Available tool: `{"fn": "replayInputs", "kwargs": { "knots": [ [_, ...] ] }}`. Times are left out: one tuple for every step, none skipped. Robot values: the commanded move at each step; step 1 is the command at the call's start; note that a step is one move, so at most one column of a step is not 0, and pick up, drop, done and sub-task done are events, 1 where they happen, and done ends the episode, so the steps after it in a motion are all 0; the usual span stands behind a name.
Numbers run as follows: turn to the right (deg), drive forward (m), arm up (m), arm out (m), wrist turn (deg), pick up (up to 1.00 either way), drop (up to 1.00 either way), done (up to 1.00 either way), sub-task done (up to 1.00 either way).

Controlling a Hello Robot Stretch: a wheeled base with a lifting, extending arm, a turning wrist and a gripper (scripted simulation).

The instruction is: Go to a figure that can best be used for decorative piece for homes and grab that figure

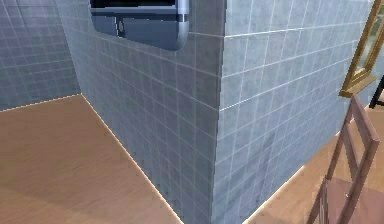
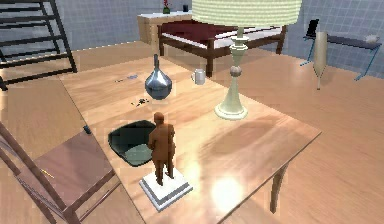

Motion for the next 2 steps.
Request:
{"fn": "replayInputs", "kwargs": {
  "knots": [
    [0.0, 0.0, 0.36, 0.0, 0.0, 0.0, 0.0, 0.0, 0.0],
    [0.0, 0.0, 0.0, 0.14, 0.0, 0.0, 0.0, 0.0, 0.0]
  ]
}}
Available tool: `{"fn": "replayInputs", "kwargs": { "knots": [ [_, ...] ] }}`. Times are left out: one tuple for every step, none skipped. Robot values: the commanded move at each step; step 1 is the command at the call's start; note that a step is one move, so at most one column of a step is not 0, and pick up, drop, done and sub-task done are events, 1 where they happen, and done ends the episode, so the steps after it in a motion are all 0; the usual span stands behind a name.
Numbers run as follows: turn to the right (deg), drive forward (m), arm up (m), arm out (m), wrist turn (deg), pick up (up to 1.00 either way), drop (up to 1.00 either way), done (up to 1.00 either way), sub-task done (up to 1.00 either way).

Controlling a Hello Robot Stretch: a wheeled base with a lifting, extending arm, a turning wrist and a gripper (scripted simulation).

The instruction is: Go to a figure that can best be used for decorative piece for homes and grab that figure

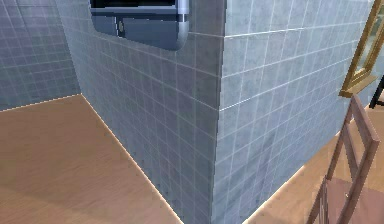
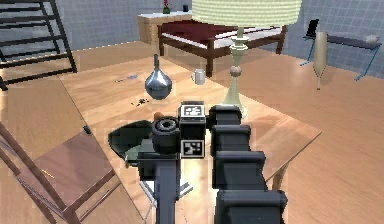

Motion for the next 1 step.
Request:
{"fn": "replayInputs", "kwargs": {
  "knots": [
    [0.0, 0.0, 0.0, 0.0, 45.0, 0.0, 0.0, 0.0, 0.0]
  ]
}}
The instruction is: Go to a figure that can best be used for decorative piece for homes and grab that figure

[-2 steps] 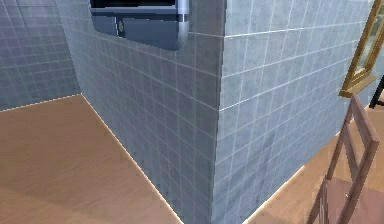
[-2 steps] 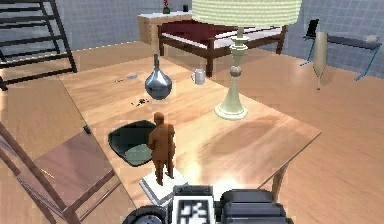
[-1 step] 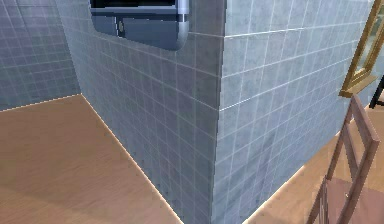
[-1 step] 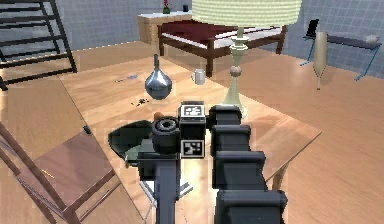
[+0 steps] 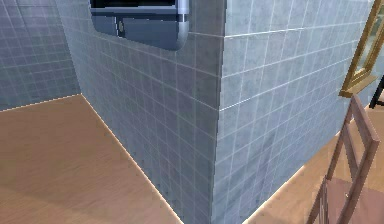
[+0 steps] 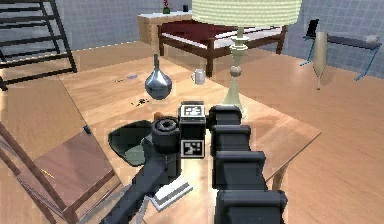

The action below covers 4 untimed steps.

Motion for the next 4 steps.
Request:
{"fn": "replayInputs", "kwargs": {
  "knots": [
    [0.0, 0.0, 0.0, 0.0, 45.0, 0.0, 0.0, 0.0, 0.0],
    [0.0, 0.0, 0.0, 0.0, 45.0, 0.0, 0.0, 0.0, 0.0],
    [0.0, 0.0, 0.0, 0.0, 21.0, 0.0, 0.0, 0.0, 0.0],
    [0.0, 0.0, -0.3, 0.0, 0.0, 0.0, 0.0, 0.0, 0.0]
  ]
}}
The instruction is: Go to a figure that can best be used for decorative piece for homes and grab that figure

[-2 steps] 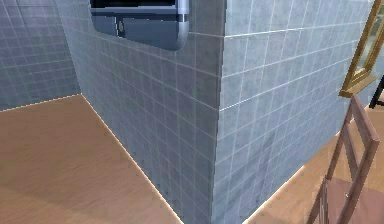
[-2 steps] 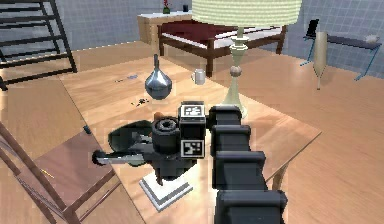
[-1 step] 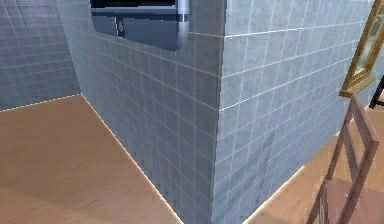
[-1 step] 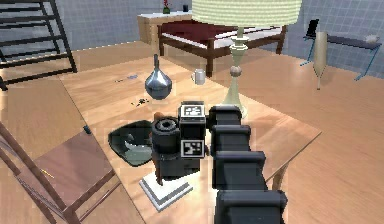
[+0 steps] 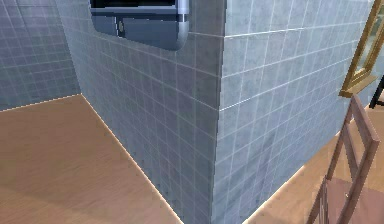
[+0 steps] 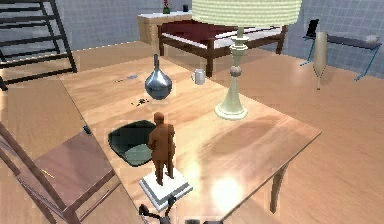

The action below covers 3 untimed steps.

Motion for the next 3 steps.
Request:
{"fn": "replayInputs", "kwargs": {
  "knots": [
    [0.0, 0.0, 0.0, 0.0, 0.0, 1.0, 0.0, 0.0, 0.0],
    [0.0, 0.0, 0.1, 0.0, 0.0, 0.0, 0.0, 0.0, 0.0],
    [0.0, 0.0, 0.0, 0.0, 0.0, 0.0, 0.0, 1.0, 0.0]
  ]
}}
